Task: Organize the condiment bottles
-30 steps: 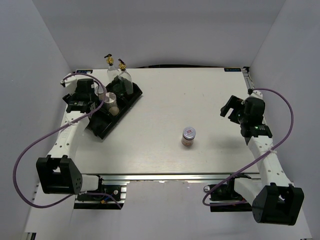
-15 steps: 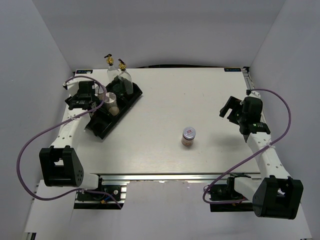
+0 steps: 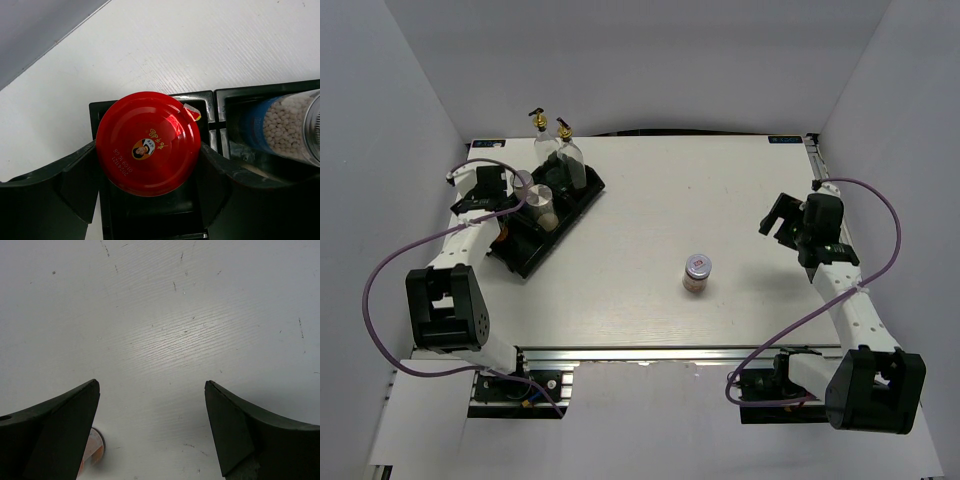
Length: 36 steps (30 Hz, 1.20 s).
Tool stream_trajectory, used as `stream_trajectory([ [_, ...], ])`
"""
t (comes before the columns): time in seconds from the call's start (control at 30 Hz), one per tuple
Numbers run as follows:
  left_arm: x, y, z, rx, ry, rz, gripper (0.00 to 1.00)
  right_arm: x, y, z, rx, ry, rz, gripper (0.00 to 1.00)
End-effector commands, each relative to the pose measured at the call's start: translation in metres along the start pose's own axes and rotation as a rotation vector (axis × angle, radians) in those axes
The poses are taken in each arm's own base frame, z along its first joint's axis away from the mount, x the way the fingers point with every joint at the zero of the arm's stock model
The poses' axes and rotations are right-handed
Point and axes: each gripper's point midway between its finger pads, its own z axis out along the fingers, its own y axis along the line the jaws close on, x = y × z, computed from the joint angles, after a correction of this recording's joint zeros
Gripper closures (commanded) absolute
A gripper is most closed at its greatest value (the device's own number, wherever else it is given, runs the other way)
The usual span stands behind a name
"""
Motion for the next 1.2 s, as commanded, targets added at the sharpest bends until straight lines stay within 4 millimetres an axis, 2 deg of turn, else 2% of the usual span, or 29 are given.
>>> stream_trajectory([
  [0.0, -0.045, -0.015, -0.009, 0.062, -0.124, -0.111, 0.72, -0.012, 0.000, 0.000, 0.009, -0.036, 0.004, 0.10],
  [0.07, -0.043, -0.017, -0.008, 0.063, -0.118, -0.103, 0.59, -0.013, -0.001, 0.001, 0.013, -0.035, 0.006, 0.11],
  [0.1, -0.043, -0.017, -0.008, 0.064, -0.119, -0.101, 0.43, -0.012, -0.001, 0.001, 0.013, -0.034, 0.006, 0.10],
  [0.17, -0.044, -0.017, -0.008, 0.062, -0.122, -0.099, 0.36, -0.013, 0.000, 0.001, 0.011, -0.036, 0.006, 0.11],
  [0.23, -0.044, -0.016, -0.008, 0.059, -0.121, -0.096, 0.23, -0.012, -0.001, 0.001, 0.013, -0.030, 0.006, 0.11],
  [0.4, -0.039, -0.013, -0.010, 0.055, -0.107, -0.086, 0.09, -0.009, 0.001, 0.001, 0.003, -0.023, 0.007, 0.11],
  [0.43, -0.039, -0.011, -0.009, 0.051, -0.105, -0.084, 0.03, -0.008, 0.001, 0.001, 0.001, -0.019, 0.006, 0.11],
  [0.57, -0.039, -0.012, -0.011, 0.051, -0.098, -0.085, 0.02, -0.008, 0.001, -0.001, -0.002, -0.018, 0.008, 0.11],
  [0.63, -0.046, -0.012, -0.018, 0.059, -0.109, -0.095, 0.02, -0.010, 0.004, -0.004, -0.016, -0.029, 0.007, 0.11],
  [0.77, -0.076, -0.010, -0.044, 0.097, -0.173, -0.137, 0.02, -0.013, 0.007, -0.008, -0.038, -0.047, 0.002, 0.11],
  [0.8, -0.090, -0.008, -0.058, 0.120, -0.205, -0.164, 0.02, -0.013, 0.009, -0.010, -0.048, -0.049, -0.002, 0.11],
  [0.9, -0.109, -0.005, -0.079, 0.155, -0.249, -0.199, 0.02, -0.016, 0.012, -0.013, -0.063, -0.058, -0.004, 0.11],
  [0.93, -0.121, -0.003, -0.094, 0.187, -0.279, -0.224, 0.02, -0.016, 0.012, -0.014, -0.064, -0.061, -0.006, 0.11],
  [0.97, -0.125, -0.002, -0.101, 0.207, -0.292, -0.229, 0.02, -0.018, 0.013, -0.015, -0.066, -0.066, -0.006, 0.11],
  [1.0, -0.131, -0.005, -0.108, 0.242, -0.311, -0.241, 0.02, -0.019, 0.013, -0.017, -0.067, -0.071, -0.006, 0.11],
  [1.03, -0.128, -0.013, -0.116, 0.307, -0.298, -0.235, 0.02, -0.019, 0.013, -0.018, -0.067, -0.071, -0.006, 0.11],
  [1.07, -0.136, -0.018, -0.131, 0.378, -0.322, -0.254, 0.02, -0.019, 0.013, -0.020, -0.066, -0.066, -0.006, 0.11],
  [1.13, -0.127, -0.039, -0.148, 0.521, -0.292, -0.233, 0.02, -0.023, 0.015, -0.025, -0.069, -0.076, -0.007, 0.11],
  [1.17, -0.123, -0.051, -0.164, 0.583, -0.292, -0.224, 0.02, -0.025, 0.015, -0.027, -0.070, -0.083, -0.007, 0.11],
])
